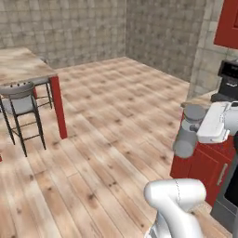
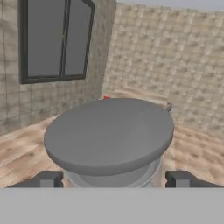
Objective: Place the pitcher and cup on the dining counter for serving.
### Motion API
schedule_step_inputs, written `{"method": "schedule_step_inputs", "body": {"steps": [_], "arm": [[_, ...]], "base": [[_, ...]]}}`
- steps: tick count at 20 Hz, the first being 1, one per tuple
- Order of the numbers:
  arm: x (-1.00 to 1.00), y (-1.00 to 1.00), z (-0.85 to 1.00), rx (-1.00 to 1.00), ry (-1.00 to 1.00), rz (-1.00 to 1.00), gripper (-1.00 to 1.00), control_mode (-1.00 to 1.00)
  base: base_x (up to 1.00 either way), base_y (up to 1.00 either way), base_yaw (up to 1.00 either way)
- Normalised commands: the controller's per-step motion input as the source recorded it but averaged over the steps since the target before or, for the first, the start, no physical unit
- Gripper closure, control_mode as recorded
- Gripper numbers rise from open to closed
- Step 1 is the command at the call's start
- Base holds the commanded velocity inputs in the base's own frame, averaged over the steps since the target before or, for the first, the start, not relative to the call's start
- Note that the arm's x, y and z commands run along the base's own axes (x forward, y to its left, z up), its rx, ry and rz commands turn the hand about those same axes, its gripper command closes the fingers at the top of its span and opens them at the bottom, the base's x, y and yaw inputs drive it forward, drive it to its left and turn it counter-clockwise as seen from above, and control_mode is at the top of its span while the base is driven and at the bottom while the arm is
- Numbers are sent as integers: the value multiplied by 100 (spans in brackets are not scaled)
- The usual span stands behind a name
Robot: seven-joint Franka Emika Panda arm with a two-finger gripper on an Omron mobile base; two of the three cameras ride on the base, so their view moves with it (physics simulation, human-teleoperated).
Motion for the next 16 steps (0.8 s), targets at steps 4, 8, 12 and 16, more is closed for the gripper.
{"method": "schedule_step_inputs", "body": {"steps": [4,8,12,16], "arm": [[0,0,0,0,0,0,100,100],[0,0,0,0,0,0,100,100],[0,0,0,0,0,0,100,100],[0,0,0,0,0,0,100,100]], "base": [[35,43,67],[76,31,56],[100,21,40],[100,5,22]]}}
